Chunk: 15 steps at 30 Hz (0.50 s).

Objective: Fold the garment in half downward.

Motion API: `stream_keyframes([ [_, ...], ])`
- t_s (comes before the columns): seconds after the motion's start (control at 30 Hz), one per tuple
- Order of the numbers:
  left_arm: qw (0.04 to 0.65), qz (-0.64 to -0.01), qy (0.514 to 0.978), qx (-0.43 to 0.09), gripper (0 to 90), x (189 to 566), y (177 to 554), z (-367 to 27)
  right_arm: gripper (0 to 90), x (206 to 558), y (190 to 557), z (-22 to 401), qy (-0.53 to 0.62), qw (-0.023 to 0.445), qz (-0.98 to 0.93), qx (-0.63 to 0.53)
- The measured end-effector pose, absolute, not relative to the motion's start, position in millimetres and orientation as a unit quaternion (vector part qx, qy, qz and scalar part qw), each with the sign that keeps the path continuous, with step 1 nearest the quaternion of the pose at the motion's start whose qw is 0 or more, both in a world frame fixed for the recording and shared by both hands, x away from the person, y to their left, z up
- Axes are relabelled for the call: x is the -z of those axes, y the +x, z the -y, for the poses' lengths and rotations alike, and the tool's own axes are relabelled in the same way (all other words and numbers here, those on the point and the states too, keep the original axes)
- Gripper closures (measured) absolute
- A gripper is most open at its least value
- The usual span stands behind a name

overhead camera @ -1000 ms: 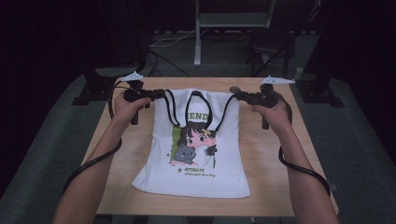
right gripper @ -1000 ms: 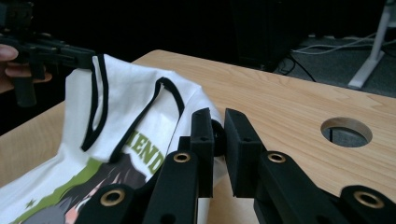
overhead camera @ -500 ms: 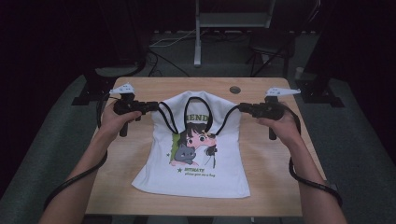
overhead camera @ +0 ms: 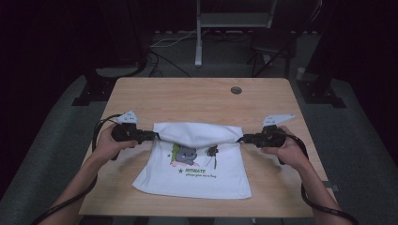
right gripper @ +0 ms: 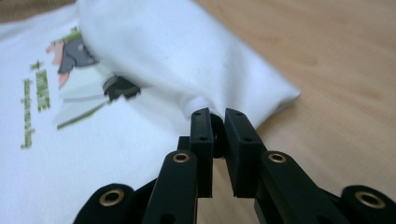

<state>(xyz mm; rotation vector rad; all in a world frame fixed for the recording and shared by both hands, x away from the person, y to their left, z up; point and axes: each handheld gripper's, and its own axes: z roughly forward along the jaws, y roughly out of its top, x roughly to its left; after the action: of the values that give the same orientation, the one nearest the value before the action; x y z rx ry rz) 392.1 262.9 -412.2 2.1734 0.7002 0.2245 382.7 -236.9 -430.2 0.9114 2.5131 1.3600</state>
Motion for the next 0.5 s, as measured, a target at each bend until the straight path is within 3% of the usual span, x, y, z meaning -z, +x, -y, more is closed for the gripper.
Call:
stream_keyframes([
  [0.5,0.407,-0.292,0.860,-0.100,81.8,419.1,385.9,-261.4,81.9,438.1,372.5,234.6,0.312,0.084,-0.830,-0.454],
])
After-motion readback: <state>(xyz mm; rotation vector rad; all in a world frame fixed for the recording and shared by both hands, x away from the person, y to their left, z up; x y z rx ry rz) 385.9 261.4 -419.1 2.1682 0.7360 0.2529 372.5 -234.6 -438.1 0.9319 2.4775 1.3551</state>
